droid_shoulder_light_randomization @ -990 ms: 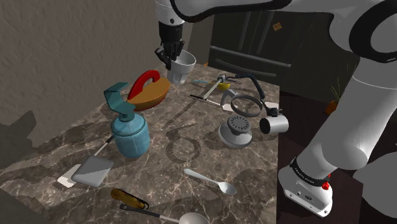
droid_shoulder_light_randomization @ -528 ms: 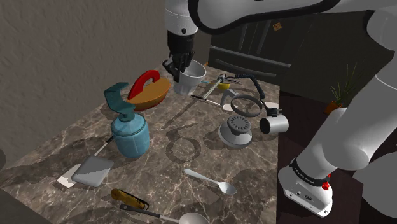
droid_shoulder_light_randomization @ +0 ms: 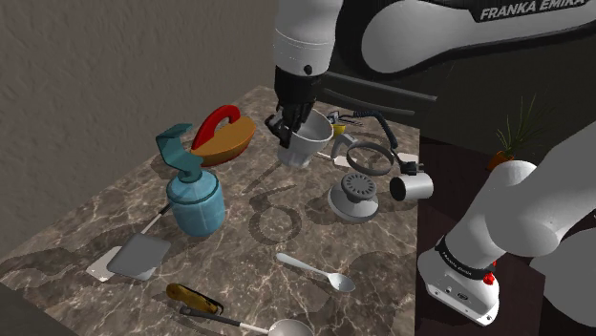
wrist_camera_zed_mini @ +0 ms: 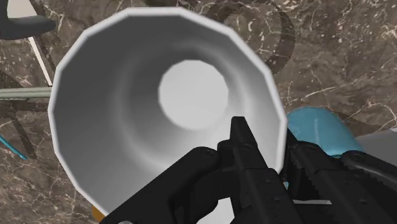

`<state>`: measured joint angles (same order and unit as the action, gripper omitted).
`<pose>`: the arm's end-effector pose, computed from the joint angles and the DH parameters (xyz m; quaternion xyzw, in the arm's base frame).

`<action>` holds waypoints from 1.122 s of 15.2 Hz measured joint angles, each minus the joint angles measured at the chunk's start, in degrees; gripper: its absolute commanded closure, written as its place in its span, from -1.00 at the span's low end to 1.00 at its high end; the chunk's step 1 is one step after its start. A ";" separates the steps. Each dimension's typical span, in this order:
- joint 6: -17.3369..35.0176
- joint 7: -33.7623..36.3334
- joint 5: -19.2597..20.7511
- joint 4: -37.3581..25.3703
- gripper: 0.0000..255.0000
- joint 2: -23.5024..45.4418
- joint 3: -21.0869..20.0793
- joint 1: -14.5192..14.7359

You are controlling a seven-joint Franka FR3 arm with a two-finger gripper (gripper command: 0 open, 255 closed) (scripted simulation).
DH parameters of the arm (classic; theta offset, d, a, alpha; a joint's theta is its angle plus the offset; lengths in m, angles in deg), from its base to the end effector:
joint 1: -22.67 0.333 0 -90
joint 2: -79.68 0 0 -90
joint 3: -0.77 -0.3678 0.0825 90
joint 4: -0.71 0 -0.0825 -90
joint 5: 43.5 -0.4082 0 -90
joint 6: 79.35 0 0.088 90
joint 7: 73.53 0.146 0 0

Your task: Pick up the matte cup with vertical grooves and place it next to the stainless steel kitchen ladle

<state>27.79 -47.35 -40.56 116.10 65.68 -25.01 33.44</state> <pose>0.4068 0.3168 0.5611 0.9919 0.0928 0.0725 0.0467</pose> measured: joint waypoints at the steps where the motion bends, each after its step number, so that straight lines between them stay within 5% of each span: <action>1: -0.23 0.46 -0.74 1.32 1.00 -1.63 -0.28 0.53; 17: 9.66 4.45 -2.21 13.73 1.00 -4.02 -2.89 2.44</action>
<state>37.45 -42.90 -42.77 129.83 61.66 -27.90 35.88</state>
